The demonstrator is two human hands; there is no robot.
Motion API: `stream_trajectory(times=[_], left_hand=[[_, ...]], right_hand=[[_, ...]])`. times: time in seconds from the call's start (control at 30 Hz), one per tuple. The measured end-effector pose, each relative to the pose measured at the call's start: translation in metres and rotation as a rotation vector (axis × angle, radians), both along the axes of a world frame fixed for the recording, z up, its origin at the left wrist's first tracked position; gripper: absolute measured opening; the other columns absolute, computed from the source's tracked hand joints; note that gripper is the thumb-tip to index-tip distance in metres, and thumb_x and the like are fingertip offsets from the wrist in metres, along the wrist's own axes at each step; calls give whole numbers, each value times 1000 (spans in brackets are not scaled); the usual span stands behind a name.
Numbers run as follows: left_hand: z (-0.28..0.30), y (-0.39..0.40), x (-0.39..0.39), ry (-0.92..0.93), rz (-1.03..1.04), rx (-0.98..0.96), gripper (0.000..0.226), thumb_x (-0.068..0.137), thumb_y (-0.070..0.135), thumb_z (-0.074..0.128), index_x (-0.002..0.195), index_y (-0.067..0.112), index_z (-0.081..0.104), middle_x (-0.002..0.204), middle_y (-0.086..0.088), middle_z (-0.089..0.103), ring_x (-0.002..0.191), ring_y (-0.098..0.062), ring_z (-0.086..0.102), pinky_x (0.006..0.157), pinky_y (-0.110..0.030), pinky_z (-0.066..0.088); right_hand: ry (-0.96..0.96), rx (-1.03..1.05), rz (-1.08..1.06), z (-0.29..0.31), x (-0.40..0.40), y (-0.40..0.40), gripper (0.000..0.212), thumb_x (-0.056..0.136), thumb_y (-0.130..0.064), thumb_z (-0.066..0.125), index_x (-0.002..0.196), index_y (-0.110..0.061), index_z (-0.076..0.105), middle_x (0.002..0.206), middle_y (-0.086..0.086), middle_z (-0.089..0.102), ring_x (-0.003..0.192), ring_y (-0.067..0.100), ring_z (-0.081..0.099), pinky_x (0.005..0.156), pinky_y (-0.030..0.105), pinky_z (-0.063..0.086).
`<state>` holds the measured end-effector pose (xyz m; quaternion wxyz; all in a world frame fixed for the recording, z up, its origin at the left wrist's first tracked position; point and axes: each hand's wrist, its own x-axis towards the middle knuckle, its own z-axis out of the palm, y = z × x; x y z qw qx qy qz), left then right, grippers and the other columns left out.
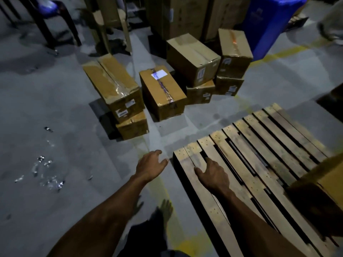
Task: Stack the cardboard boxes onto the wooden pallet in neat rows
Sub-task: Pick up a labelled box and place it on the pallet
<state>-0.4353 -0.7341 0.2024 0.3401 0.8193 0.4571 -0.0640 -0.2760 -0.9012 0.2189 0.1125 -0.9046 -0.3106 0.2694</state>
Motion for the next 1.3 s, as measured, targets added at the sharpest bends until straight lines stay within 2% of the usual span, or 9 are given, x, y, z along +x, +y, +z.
stream_trajectory(times=[0.27, 0.43, 0.53, 0.6, 0.7, 0.83, 0.93, 1.07, 1.3], left_hand=[[23, 157, 51, -2, 25, -19, 59, 97, 51, 55, 146, 18, 49, 149, -6, 52, 134, -28, 51, 108, -43, 45], [-16, 255, 111, -21, 68, -92, 69, 81, 64, 50, 137, 24, 54, 133, -3, 62, 117, -28, 61, 97, -47, 53], [-22, 310, 155, -34, 126, -148, 74, 80, 70, 53, 143, 31, 45, 141, -4, 57, 120, -28, 60, 97, -49, 54], [-7, 336, 182, -11, 132, -143, 66, 94, 52, 58, 150, 21, 41, 148, -7, 51, 125, -28, 57, 101, -44, 51], [-2, 387, 225, 4, 186, -182, 60, 100, 41, 57, 151, 15, 39, 147, -8, 50, 110, -21, 60, 82, -22, 54], [2, 445, 271, -55, 238, -225, 62, 100, 38, 58, 153, 14, 36, 151, -12, 48, 134, -33, 49, 108, -46, 44], [1, 481, 301, -100, 261, -218, 59, 101, 35, 57, 151, 10, 38, 149, -12, 49, 133, -33, 50, 102, -34, 42], [-22, 531, 338, -108, 302, -251, 68, 99, 44, 58, 154, 13, 34, 155, -12, 42, 139, -32, 44, 111, -41, 39], [-78, 615, 398, -87, 459, -317, 69, 98, 44, 58, 153, 8, 35, 154, -15, 43, 139, -35, 43, 112, -44, 40]], right_hand=[[9, 33, -76, 13, 57, 150, 69, 92, -53, 52, 147, -14, 39, 144, 11, 50, 130, 32, 48, 104, 45, 42], [35, 54, -96, -6, 114, 235, 69, 88, -60, 50, 139, -15, 45, 136, 12, 56, 122, 33, 53, 101, 45, 45], [67, 53, -105, -20, 159, 293, 63, 89, -57, 52, 136, -15, 46, 135, 13, 56, 121, 34, 54, 100, 46, 46], [108, 45, -99, -24, 186, 331, 65, 88, -59, 52, 137, -16, 46, 135, 12, 55, 121, 34, 54, 100, 47, 46], [157, 43, -116, -20, 229, 386, 71, 91, -57, 53, 147, -16, 37, 146, 12, 47, 131, 33, 46, 108, 46, 40], [121, 80, -106, -7, 277, 449, 73, 92, -54, 55, 149, -14, 34, 149, 13, 44, 135, 34, 43, 108, 45, 38], [111, 61, -116, -6, 307, 492, 71, 92, -54, 55, 149, -15, 35, 150, 12, 43, 135, 33, 43, 107, 45, 39], [136, 34, -125, -19, 345, 548, 72, 91, -55, 58, 148, -17, 36, 150, 11, 43, 135, 32, 43, 106, 46, 39], [172, -39, -61, -57, 411, 640, 71, 91, -53, 58, 146, -13, 37, 145, 15, 47, 132, 34, 44, 104, 44, 40]])
